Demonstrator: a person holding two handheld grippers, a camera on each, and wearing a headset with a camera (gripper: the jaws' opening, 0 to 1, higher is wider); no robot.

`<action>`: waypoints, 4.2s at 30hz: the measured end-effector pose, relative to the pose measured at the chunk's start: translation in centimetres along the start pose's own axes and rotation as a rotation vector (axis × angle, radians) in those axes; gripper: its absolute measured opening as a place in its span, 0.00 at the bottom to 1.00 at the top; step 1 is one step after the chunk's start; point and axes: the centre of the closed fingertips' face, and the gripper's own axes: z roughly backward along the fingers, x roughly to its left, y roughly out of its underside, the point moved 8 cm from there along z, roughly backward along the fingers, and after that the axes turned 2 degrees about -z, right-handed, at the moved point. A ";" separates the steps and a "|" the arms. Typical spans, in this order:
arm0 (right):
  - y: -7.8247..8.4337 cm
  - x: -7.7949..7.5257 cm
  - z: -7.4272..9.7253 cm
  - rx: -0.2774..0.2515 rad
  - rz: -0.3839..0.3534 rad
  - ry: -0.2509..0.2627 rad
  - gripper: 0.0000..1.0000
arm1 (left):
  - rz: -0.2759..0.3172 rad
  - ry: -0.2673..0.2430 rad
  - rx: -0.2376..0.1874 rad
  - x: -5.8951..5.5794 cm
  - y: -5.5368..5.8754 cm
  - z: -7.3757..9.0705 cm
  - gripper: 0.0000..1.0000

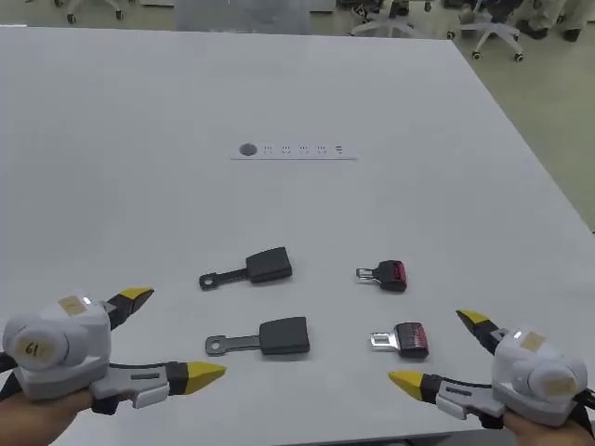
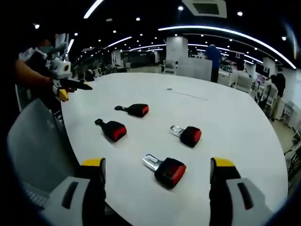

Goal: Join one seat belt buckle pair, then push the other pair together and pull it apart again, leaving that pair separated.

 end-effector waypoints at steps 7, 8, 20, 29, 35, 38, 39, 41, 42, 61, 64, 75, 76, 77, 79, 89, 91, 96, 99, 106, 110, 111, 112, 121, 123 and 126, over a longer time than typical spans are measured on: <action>0.1 -0.2 0.0 0.007 0.007 -0.001 0.93 | -0.001 0.002 0.000 0.0 -0.1 -0.2 1.00; 0.1 -0.2 0.0 0.008 0.005 -0.003 0.93 | -0.002 0.002 0.002 0.0 -0.1 -0.3 1.00; 0.2 -0.6 -0.2 0.021 0.016 -0.021 0.93 | -0.012 0.013 0.011 -0.1 -0.2 -0.9 1.00; 0.3 -1.0 -0.4 0.035 0.028 -0.038 0.93 | -0.026 0.043 0.028 -0.4 -0.3 -1.7 1.00; 0.4 -1.1 -0.6 0.054 0.046 -0.070 0.93 | -0.065 0.069 0.050 -0.7 -0.5 -2.3 1.00; 0.4 -1.1 -0.7 0.062 0.053 -0.090 0.92 | -0.073 0.078 0.055 -0.8 -0.7 -2.5 1.00; 0.3 -1.2 -0.8 0.064 0.057 -0.098 0.92 | -0.076 0.082 0.052 -0.9 -0.8 -2.6 1.00; 0.3 -1.2 -0.8 0.070 0.068 -0.110 0.92 | -0.083 0.087 0.053 -0.9 -1.0 -2.7 1.00; 0.2 -1.2 -0.9 0.075 0.075 -0.117 0.91 | -0.085 0.092 0.057 -0.9 -1.1 -2.8 1.00; 0.4 -2.3 -2.4 0.147 0.150 -0.245 0.88 | -0.132 0.150 0.111 -0.7 -1.4 -5.5 0.97; 0.6 -2.5 -2.7 0.158 0.155 -0.270 0.87 | -0.137 0.165 0.122 -0.8 -1.3 -6.2 0.96; 1.1 -3.4 -4.0 0.212 0.205 -0.346 0.84 | -0.192 0.223 0.166 -1.2 -0.8 -8.8 0.90; 1.2 -3.4 -4.1 0.215 0.207 -0.351 0.84 | -0.196 0.226 0.172 -1.2 -0.6 -9.0 0.89; 1.2 -3.5 -4.2 0.222 0.219 -0.363 0.84 | -0.205 0.230 0.182 -1.3 -0.6 -9.4 0.89; 1.4 -3.7 -4.5 0.240 0.243 -0.382 0.84 | -0.204 0.245 0.188 -1.5 -0.6 -10.0 0.87; 1.9 -4.3 -5.5 0.295 0.283 -0.457 0.82 | -0.215 0.306 0.229 -2.3 0.6 -12.7 0.81; 2.0 -4.5 -5.6 0.306 0.286 -0.470 0.79 | -0.257 0.321 0.257 -2.5 1.1 -13.2 0.78; 2.4 -4.7 -5.7 0.344 0.318 -0.496 0.73 | -0.286 0.364 0.300 -2.9 2.2 -14.2 0.74; 2.8 -4.6 -5.9 0.353 0.343 -0.511 0.71 | -0.272 0.384 0.325 -3.0 2.8 -14.7 0.73; 2.7 -4.5 -6.1 0.342 0.395 -0.550 0.61 | -0.306 0.395 0.370 -2.9 3.7 -15.3 0.66; 2.5 -4.4 -6.3 0.337 0.415 -0.560 0.54 | -0.374 0.405 0.344 -2.9 3.5 -15.7 0.59; 2.5 -4.5 -6.5 0.334 0.411 -0.556 0.52 | -0.392 0.403 0.344 -2.8 3.5 -15.8 0.57; 2.4 -4.6 -6.5 0.331 0.416 -0.551 0.50 | -0.433 0.402 0.344 -2.7 3.5 -15.8 0.54; 2.4 -5.2 -6.7 0.307 0.415 -0.543 0.37 | -0.509 0.452 0.341 -2.4 3.2 -16.1 0.36; 2.4 -5.2 -6.7 0.300 0.382 -0.540 0.37 | -0.514 0.458 0.337 -2.3 3.2 -16.2 0.35; 2.4 -5.3 -6.7 0.300 0.390 -0.545 0.36 | -0.531 0.478 0.340 -2.2 3.2 -16.2 0.35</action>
